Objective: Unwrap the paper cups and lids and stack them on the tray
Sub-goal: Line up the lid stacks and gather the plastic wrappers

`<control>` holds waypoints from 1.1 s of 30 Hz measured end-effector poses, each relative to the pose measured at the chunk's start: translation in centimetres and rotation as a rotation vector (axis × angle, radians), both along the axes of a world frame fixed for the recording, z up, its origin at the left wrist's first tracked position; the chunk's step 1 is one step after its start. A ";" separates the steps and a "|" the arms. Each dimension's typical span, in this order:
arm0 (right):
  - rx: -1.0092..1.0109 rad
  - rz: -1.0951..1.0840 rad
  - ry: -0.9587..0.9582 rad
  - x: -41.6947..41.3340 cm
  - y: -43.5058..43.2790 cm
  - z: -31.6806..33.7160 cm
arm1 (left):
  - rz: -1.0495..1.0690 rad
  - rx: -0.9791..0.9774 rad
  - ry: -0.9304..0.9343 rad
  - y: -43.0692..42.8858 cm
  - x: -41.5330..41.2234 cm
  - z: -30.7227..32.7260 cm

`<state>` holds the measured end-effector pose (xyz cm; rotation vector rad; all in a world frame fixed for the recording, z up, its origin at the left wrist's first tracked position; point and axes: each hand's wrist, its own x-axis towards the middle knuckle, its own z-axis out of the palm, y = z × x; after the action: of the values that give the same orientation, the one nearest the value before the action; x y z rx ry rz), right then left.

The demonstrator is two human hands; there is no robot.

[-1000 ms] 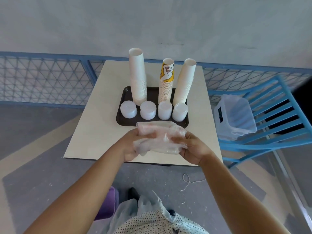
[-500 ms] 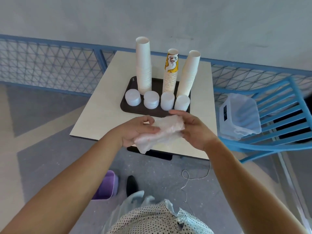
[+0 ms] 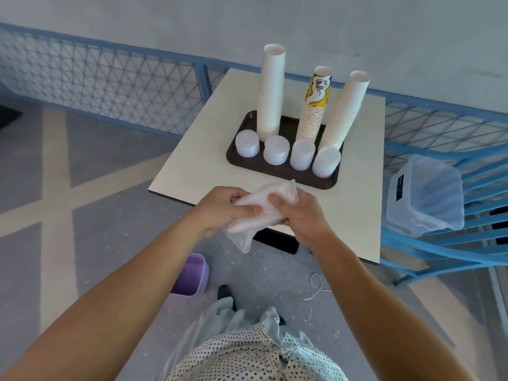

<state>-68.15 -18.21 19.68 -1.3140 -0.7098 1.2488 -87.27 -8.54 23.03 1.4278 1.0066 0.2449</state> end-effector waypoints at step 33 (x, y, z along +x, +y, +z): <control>-0.265 1.144 -1.184 -30.4 10.9 0.5 | -0.431 0.434 0.593 6.4 -30.5 -3.3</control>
<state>-98.53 -7.31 20.18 -1.9254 -2.4438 1.3048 -117.81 -2.11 19.73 2.1463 1.1192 -0.3173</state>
